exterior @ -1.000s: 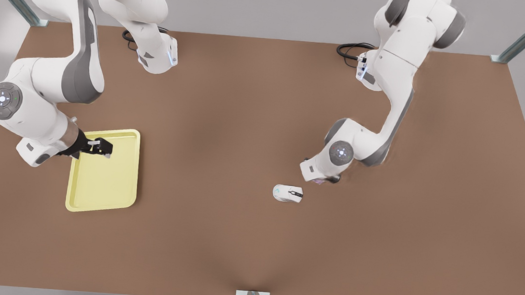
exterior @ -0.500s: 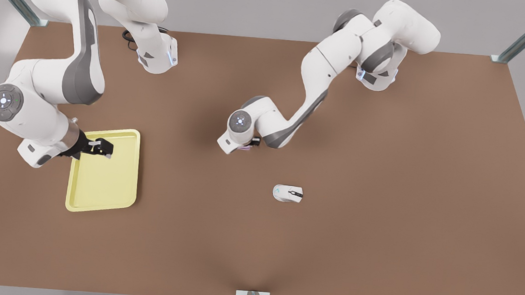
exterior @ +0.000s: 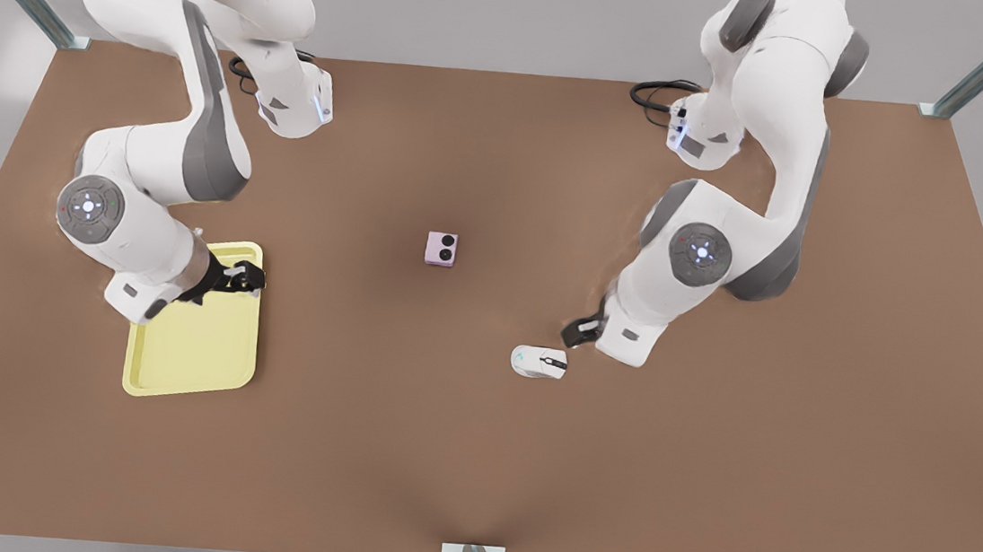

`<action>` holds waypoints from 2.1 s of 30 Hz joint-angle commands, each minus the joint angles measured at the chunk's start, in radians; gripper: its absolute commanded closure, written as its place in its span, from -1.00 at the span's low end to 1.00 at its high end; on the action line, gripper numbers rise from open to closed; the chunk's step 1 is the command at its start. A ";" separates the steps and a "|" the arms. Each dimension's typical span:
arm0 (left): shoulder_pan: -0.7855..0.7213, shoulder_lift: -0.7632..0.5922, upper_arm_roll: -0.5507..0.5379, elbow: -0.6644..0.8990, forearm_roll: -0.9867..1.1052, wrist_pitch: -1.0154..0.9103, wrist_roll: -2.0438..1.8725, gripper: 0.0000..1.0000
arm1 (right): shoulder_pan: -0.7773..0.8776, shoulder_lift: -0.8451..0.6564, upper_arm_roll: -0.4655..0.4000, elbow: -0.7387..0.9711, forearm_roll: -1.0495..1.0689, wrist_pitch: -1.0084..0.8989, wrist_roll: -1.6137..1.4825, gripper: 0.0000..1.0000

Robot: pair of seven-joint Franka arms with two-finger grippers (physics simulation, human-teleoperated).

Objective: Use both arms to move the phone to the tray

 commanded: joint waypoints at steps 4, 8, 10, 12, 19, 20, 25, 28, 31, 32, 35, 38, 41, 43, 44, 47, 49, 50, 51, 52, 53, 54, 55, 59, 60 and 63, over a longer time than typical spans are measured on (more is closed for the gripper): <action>0.177 -0.394 0.124 -0.532 0.040 -0.034 0.799 -1.00 | 0.186 0.001 0.003 -0.103 0.046 0.119 0.537 -1.00; 0.174 -0.343 0.109 -0.299 -0.067 -0.294 0.756 -1.00 | 0.349 0.006 0.003 -0.235 0.046 0.254 0.985 -1.00; 0.174 -0.328 0.107 -0.236 -0.106 -0.305 0.768 -1.00 | 0.377 0.052 0.003 -0.244 0.050 0.294 1.117 -1.00; 0.174 -0.287 0.109 -0.236 -0.097 -0.290 0.768 -1.00 | 0.398 0.087 0.003 -0.244 0.052 0.325 1.239 -1.00; 0.168 -0.242 0.107 -0.237 -0.104 -0.273 0.759 -1.00 | 0.443 0.110 0.032 -0.530 0.104 0.767 1.385 -1.00; 0.168 -0.239 0.107 -0.236 -0.104 -0.273 0.759 -1.00 | 0.443 0.119 0.037 -0.533 0.106 0.771 1.387 -1.00; 0.165 -0.237 0.106 -0.236 -0.104 -0.262 0.763 -1.00 | 0.444 0.159 0.071 -0.568 0.146 0.874 1.263 -1.00; 0.167 -0.239 0.086 -0.225 -0.114 -0.265 0.774 -1.00 | 0.462 0.161 0.071 -0.582 0.141 0.871 1.221 -1.00; 0.165 -0.242 0.064 -0.194 -0.115 -0.262 0.769 -1.00 | 0.461 0.161 0.069 -0.596 0.077 0.845 1.168 -1.00; 0.167 -0.236 0.060 -0.194 -0.118 -0.262 0.760 -1.00 | 0.462 0.165 0.069 -0.593 0.014 0.817 1.164 -1.00; 0.167 -0.211 0.064 -0.194 -0.129 -0.236 0.769 -1.00 | 0.466 0.187 0.071 -0.585 -0.009 0.796 1.135 -1.00; 0.167 -0.198 0.064 -0.194 -0.131 -0.229 0.771 -1.00 | 0.467 0.201 0.071 -0.583 -0.039 0.788 1.109 -1.00; 0.167 -0.191 0.066 -0.194 -0.129 -0.229 0.771 -1.00 | 0.467 0.185 0.072 -0.619 -0.042 0.793 1.040 -1.00; 0.167 -0.187 0.066 -0.194 -0.131 -0.229 0.771 -1.00 | 0.469 0.190 0.075 -0.620 -0.042 0.799 1.011 -1.00; 0.167 -0.187 0.066 -0.194 -0.131 -0.227 0.771 -1.00 | 0.470 0.191 0.078 -0.620 -0.042 0.797 1.008 -1.00; 0.167 -0.185 0.066 -0.194 -0.131 -0.227 0.771 -1.00 | 0.492 0.197 0.080 -0.616 -0.042 0.800 1.006 -1.00; 0.167 -0.184 0.066 -0.194 -0.131 -0.224 0.771 -1.00 | 0.492 0.194 0.080 -0.620 -0.042 0.799 0.974 -1.00; 0.167 -0.181 0.066 -0.194 -0.131 -0.218 0.771 -1.00 | 0.490 0.190 0.080 -0.625 -0.042 0.796 0.948 -1.00; 0.167 -0.176 0.066 -0.194 -0.129 -0.216 0.771 -1.00 | 0.489 0.188 0.080 -0.629 -0.042 0.796 0.914 -1.00; 0.167 -0.178 0.069 -0.194 -0.131 -0.207 0.776 -1.00 | 0.487 0.187 0.080 -0.634 -0.042 0.794 0.853 -1.00; 0.167 -0.187 0.069 -0.194 -0.132 -0.207 0.768 -1.00 | 0.487 0.185 0.080 -0.636 -0.042 0.791 0.838 -1.00; 0.167 -0.185 0.069 -0.194 -0.132 -0.207 0.773 -1.00 | 0.482 0.185 0.080 -0.642 -0.042 0.794 0.827 -1.00; 0.167 -0.191 0.070 -0.193 -0.132 -0.209 0.769 -1.00 | 0.482 0.188 0.078 -0.643 -0.043 0.797 0.818 -1.00; 0.167 -0.213 0.069 -0.194 -0.127 -0.219 0.759 -1.00 | 0.481 0.199 0.077 -0.643 -0.042 0.805 0.778 -1.00; 0.167 -0.227 0.070 -0.194 -0.124 -0.221 0.766 -1.00 | 0.481 0.199 0.077 -0.642 -0.042 0.805 0.778 -1.00; 0.167 -0.218 0.072 -0.196 -0.123 -0.222 0.757 -1.00 | 0.482 0.202 0.078 -0.640 -0.042 0.816 0.778 -1.00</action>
